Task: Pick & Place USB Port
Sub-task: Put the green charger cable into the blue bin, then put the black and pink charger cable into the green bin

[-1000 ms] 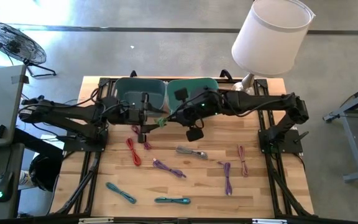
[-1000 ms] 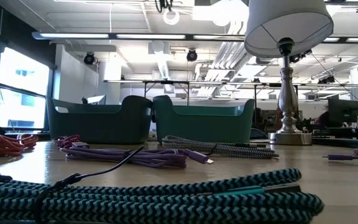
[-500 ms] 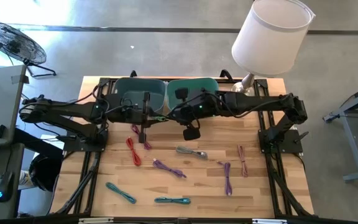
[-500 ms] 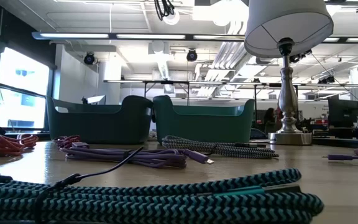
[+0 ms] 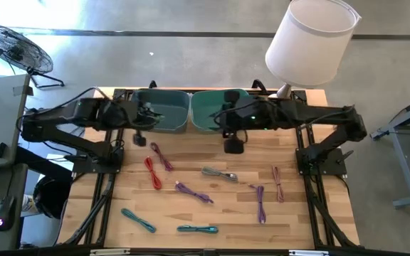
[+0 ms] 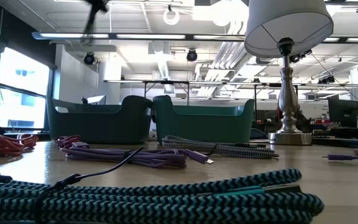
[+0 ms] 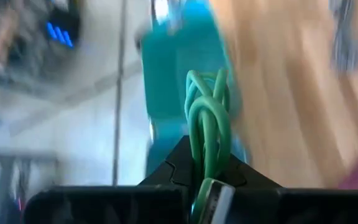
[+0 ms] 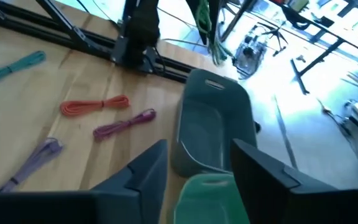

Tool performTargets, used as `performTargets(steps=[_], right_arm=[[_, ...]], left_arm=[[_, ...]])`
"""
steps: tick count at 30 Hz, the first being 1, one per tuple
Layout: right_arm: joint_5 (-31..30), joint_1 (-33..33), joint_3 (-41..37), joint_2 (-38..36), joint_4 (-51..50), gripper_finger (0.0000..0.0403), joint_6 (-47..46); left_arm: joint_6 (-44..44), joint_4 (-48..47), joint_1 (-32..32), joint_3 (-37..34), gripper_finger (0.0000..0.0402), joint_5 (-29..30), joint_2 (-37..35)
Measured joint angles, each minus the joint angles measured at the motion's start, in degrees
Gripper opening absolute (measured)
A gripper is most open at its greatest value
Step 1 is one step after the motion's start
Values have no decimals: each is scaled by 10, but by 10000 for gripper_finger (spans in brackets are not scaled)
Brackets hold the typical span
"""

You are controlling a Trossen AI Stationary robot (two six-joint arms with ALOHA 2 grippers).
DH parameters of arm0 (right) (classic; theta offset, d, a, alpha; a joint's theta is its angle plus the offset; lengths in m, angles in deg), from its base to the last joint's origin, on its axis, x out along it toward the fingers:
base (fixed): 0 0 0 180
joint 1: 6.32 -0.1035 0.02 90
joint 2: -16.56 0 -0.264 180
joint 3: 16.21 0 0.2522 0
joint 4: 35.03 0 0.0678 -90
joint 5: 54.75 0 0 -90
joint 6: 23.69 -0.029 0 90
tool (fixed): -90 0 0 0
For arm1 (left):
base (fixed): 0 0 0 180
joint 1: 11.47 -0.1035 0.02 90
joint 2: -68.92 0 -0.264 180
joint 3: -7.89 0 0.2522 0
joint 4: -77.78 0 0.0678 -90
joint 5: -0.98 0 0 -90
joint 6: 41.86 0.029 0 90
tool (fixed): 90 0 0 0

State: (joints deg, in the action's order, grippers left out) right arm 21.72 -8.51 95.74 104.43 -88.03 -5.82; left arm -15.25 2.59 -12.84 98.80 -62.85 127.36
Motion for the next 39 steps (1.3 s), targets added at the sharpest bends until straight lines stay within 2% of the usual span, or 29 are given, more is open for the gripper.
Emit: performTargets(steps=[4, 9, 12, 17, 22, 29, 32, 37, 39], right_arm=[[-32, -14, 0, -16, -22, 192, 0], [-56, -21, 0, -25, -25, 196, -1], [-54, -21, 0, -25, -26, 196, -4], [-54, -21, 0, -25, -26, 198, -28], [-56, -28, 0, -25, -33, 206, -30], [-59, -29, 0, -25, -71, 221, -60], [-53, -28, 0, -25, -85, 225, -68], [-23, -28, 0, -25, -103, 221, -76], [-13, -28, 0, -25, -106, 221, -76]], left_arm=[[-12, -100, -74, -1, 10, -27, 6], [30, -121, -165, -14, 12, -106, 31], [71, -114, -213, -30, 37, -149, 53], [102, -102, -264, -49, 97, -170, 99], [134, -102, -280, -50, 131, -181, 127], [147, -105, -279, -30, 134, -165, 120], [149, -154, -279, 8, 134, -218, 115], [172, -265, -252, 68, 135, -355, 108], [192, -278, -227, 69, 135, -369, 106]])
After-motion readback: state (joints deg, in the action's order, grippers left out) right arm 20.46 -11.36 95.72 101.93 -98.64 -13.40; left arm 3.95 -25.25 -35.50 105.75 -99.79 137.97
